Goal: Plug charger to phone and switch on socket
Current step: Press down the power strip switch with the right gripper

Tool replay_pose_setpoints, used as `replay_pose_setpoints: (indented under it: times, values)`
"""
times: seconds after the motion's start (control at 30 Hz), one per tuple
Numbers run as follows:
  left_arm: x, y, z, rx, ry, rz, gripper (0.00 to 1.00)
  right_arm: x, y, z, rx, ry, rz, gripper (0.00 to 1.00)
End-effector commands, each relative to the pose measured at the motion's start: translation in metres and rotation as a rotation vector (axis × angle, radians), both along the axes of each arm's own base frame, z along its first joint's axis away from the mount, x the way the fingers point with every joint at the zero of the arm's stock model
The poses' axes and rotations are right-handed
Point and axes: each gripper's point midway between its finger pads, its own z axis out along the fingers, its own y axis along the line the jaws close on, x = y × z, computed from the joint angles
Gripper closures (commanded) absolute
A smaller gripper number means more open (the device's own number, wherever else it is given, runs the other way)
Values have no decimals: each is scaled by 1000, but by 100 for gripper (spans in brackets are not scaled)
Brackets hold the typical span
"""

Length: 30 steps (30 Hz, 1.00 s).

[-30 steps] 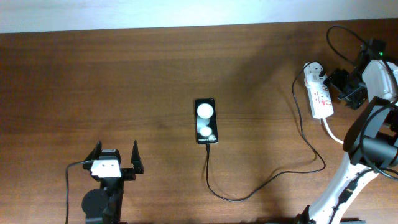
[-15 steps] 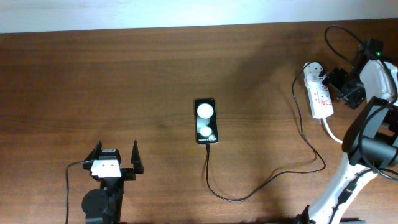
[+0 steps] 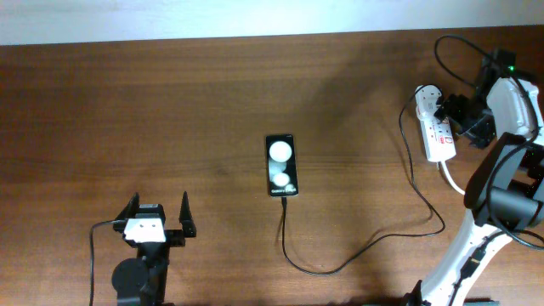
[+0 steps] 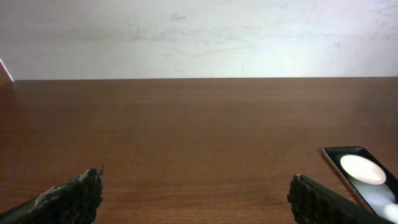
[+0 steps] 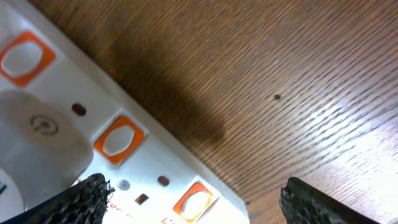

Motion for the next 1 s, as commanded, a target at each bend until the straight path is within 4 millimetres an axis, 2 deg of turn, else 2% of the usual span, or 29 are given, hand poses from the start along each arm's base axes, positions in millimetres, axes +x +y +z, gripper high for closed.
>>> replay_pose_setpoints:
  times: [0.0, 0.3, 0.43, 0.53, 0.67, 0.97]
  values:
    - [0, -3, -2, 14, 5, -21, 1, 7, -14, 6, -16, -31, -31, 8]
    - [0, -3, -2, 14, 5, -21, 1, 17, -10, 2, 4, -74, -22, 8]
    - [0, -3, -2, 14, 5, -21, 1, 14, -2, -23, 43, -31, -12, 8]
    - [0, -3, -2, 14, 5, -21, 1, 15, 17, -33, 97, -14, 14, 8]
    - [0, -3, -2, 14, 5, -21, 1, 16, 36, -33, 98, 11, 54, 8]
    - [0, -3, -2, 14, 5, -21, 1, 11, 41, -34, 101, 38, 59, 8]
